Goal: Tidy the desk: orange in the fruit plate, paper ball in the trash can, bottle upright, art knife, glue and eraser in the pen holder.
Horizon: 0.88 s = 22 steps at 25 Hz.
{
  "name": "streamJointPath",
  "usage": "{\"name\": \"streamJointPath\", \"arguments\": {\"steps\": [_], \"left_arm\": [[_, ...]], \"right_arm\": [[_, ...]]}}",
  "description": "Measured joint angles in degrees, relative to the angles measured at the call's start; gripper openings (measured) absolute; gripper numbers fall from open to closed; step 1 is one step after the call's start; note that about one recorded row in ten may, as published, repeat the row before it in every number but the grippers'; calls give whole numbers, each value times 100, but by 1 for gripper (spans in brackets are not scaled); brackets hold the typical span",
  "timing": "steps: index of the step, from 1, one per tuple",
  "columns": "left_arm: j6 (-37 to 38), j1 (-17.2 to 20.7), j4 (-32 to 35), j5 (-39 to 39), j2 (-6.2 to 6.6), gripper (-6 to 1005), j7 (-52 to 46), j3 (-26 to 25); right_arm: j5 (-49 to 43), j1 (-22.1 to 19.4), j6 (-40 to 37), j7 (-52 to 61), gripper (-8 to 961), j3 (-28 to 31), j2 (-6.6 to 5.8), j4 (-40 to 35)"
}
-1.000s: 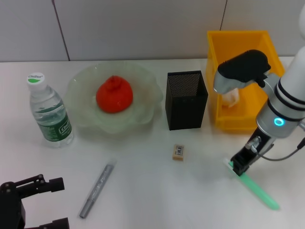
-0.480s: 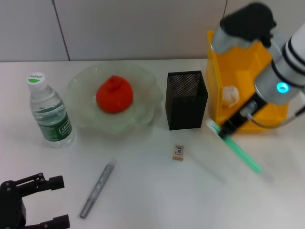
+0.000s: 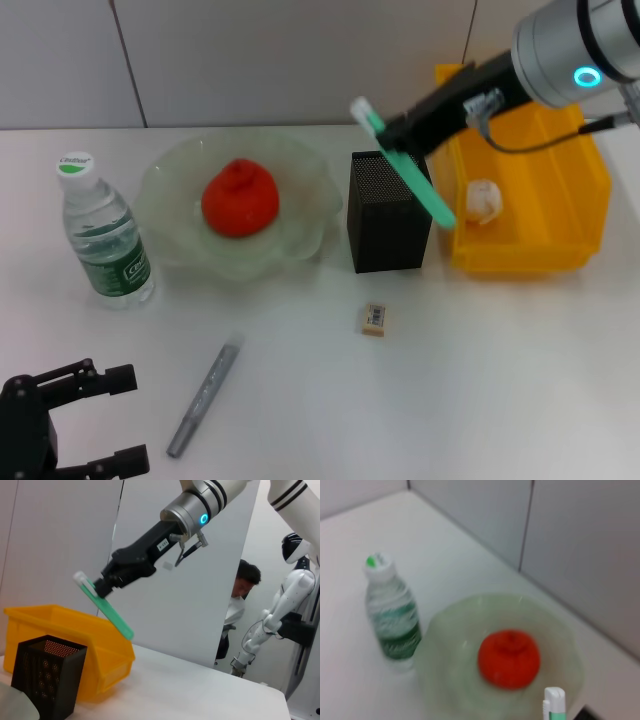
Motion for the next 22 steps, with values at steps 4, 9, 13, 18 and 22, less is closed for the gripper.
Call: {"name": "streamJointPath", "arguments": {"steps": [4,9,13,18,22], "left_arm": [[-42,-5,-79,0,0,810,0,0],[-93,-44,-105,0,0,810,3,-5],[-120,-70,-111,0,0,810,-11,-9],[-124,-81,-112,0,0,810,-24,-9],[-127,-92,-113,0,-11,810,-54,-10]], "right_arm": [[250,-340,765,-310,101,-50,5,-19],[1007,-810,1588,-1209,108,-71,5,174],[1777,-1109,2196,-2150,114,-71,4,624],[2549,-1251,2883,-3334,120,-70,3,1421],[3037,-1208,3288,-3998,126,-69,5,2025]]}}
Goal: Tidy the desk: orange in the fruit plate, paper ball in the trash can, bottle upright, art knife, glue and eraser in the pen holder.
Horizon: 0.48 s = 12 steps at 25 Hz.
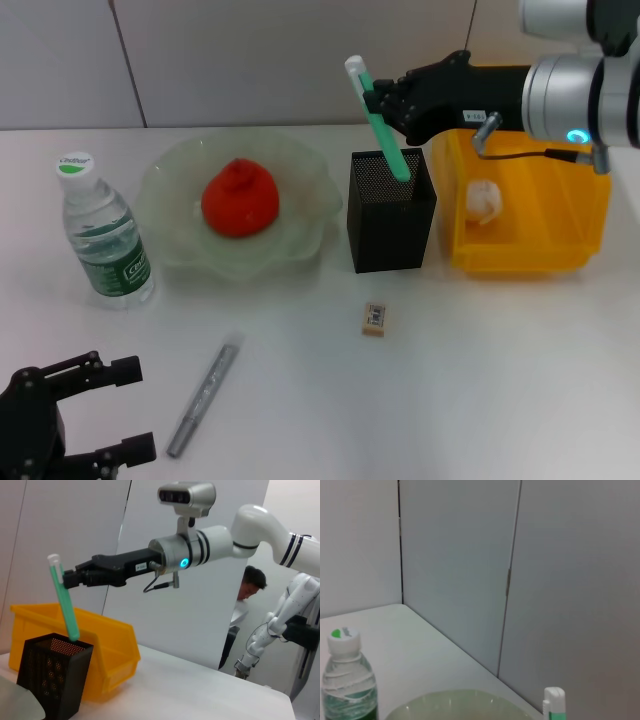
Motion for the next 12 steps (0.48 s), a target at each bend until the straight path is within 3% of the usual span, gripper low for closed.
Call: {"name": "streamJointPath", "arguments": {"steps": [12], "left_arm": [[0,16,-9,0,-49,810,-17,1]], "right_arm": [[161,289,350,-436,142,0,6,916]]}}
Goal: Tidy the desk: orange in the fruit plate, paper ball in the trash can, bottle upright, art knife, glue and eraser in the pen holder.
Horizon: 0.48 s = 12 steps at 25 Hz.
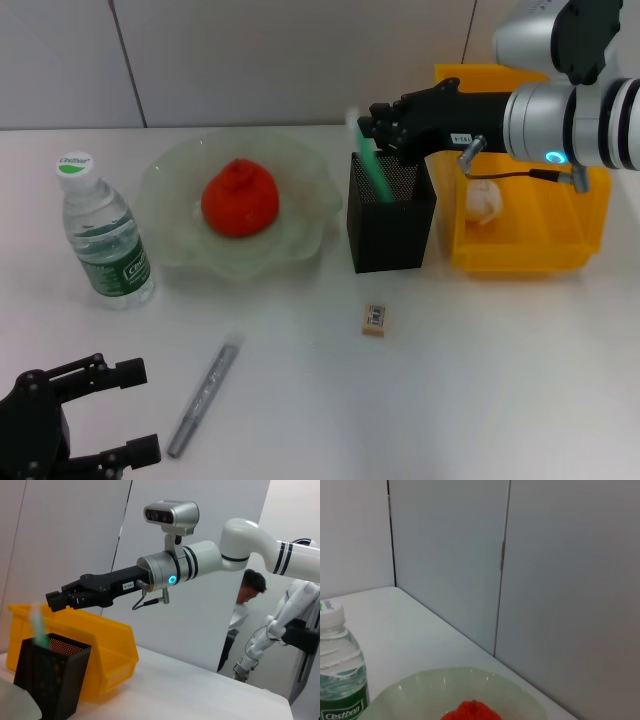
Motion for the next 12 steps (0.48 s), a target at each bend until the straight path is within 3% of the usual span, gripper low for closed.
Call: {"name": "streamJointPath", "arguments": {"steps": [7,12], "left_arm": [[0,-15,0,0,-2,810,-1,0],[1,-15,0,0,-2,810,-1,0]], "right_arm": [[5,-40,-42,30,246,0,4,-53],[-97,-224,-704,474,348,3,-21,-797]]}}
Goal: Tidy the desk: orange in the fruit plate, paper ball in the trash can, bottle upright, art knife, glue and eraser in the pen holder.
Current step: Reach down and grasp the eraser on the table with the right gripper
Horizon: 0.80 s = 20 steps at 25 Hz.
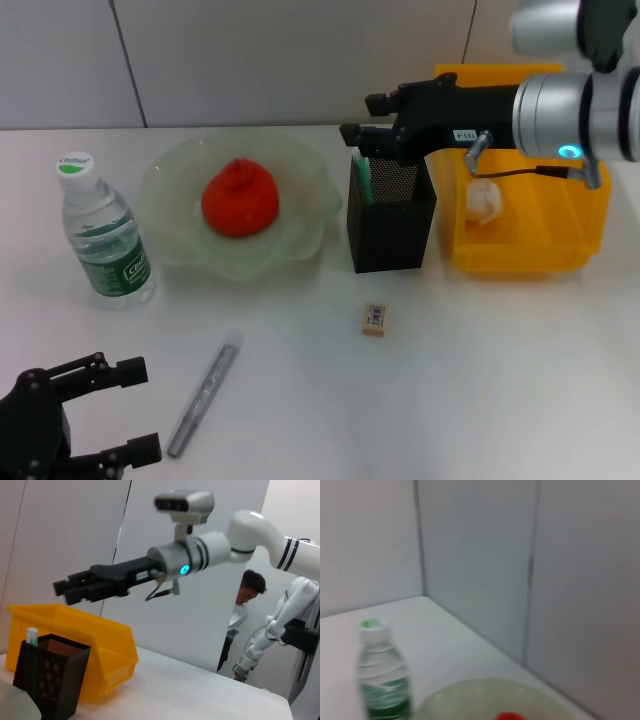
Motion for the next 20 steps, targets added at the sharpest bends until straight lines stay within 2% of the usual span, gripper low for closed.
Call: {"name": "streamJointPath", "arguments": {"steps": [3,7,12,16,20], "left_arm": [[1,1,0,0,4,810,0,0],[6,-8,0,0,6,810,28,0],[6,-34,0,0,8,810,46,0],[10,-48,0,0,7,810,50,0],[17,-57,0,0,-1,810,23,0]], "right_arm": [[-608,26,-910,986,415,64,-31,-745],[-2106,494,-2235,2312,490,67,-34,-1496],[-3179,1291,-3555,2963,513,-10,-14,-1393],[-3476,1727,-3807,3006,531,-323,-3,-862],[-3734,1915,-3424,3009,549,-798,4,-279]]}}
